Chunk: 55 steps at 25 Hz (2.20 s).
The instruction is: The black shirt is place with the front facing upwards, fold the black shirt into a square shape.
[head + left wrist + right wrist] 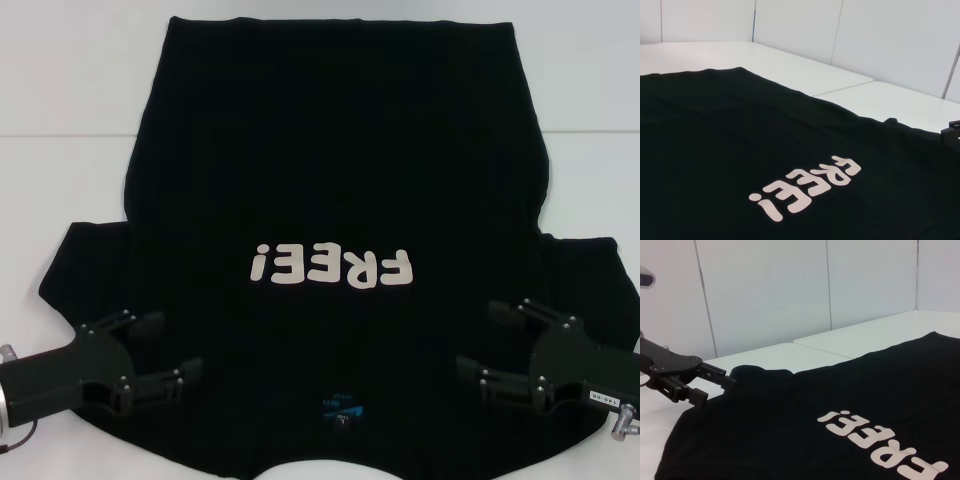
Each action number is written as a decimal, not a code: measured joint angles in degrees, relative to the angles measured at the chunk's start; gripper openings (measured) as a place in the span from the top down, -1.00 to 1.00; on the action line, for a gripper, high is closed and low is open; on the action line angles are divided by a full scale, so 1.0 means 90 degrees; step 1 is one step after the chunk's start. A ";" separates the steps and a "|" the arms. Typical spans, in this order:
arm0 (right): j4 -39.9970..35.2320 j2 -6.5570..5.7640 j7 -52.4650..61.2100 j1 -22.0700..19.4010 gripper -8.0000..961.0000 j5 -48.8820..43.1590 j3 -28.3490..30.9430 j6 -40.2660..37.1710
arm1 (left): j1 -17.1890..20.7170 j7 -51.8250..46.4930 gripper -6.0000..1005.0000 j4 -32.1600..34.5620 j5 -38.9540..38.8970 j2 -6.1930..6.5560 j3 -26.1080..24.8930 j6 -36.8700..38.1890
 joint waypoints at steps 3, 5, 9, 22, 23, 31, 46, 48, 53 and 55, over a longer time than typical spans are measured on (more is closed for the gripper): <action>0.0000 0.0000 -0.0007 0.0000 -0.92 0.0000 0.0000 -0.0001 | 0.0002 0.0000 -0.74 -0.0006 0.0000 -0.0006 -0.0001 0.0001; 0.0000 0.0000 -0.0009 0.0000 -0.92 0.0000 0.0000 -0.0001 | 0.0002 0.0000 -0.74 -0.0007 0.0000 -0.0009 -0.0002 0.0002; 0.0000 0.0000 -0.0011 -0.0008 -0.92 0.0000 0.0000 -0.0001 | 0.0011 -0.0081 -0.74 -0.0008 -0.0013 -0.0010 -0.0026 0.0008; 0.0077 0.0000 0.0012 0.0025 -0.92 0.0000 0.0014 0.0000 | -0.0613 -0.5149 -0.74 0.0065 0.0652 0.0758 -0.1507 0.0997; 0.0078 0.0000 0.0013 0.0031 -0.92 0.0000 0.0008 0.0001 | -0.0669 -0.5436 -0.74 0.0079 0.0800 0.0807 -0.1652 0.0994; 0.0078 -0.0001 0.0035 0.0060 -0.92 0.0000 0.0000 -0.0009 | -0.0782 -0.7118 -0.74 0.0068 0.1610 0.0907 -0.1955 -0.0267; 0.0078 0.0000 0.0045 0.0054 -0.92 0.0000 0.0000 -0.0011 | -0.0919 -0.7225 -0.74 -0.0643 0.1600 0.0901 -0.1900 -0.1321; 0.0078 0.0000 0.0045 0.0054 -0.92 0.0000 0.0000 -0.0010 | -0.0972 -0.7212 -0.74 -0.0697 0.1602 0.0897 -0.1879 -0.1445; 0.0078 0.0000 0.0045 0.0060 -0.92 0.0000 0.0000 -0.0020 | -0.1038 -0.7205 -0.74 -0.0751 0.1626 0.0894 -0.1818 -0.1649; 0.0078 -0.0001 0.0045 0.0060 -0.92 0.0000 0.0000 -0.0021 | -0.1049 -0.7204 -0.73 -0.0756 0.1630 0.0885 -0.1734 -0.1726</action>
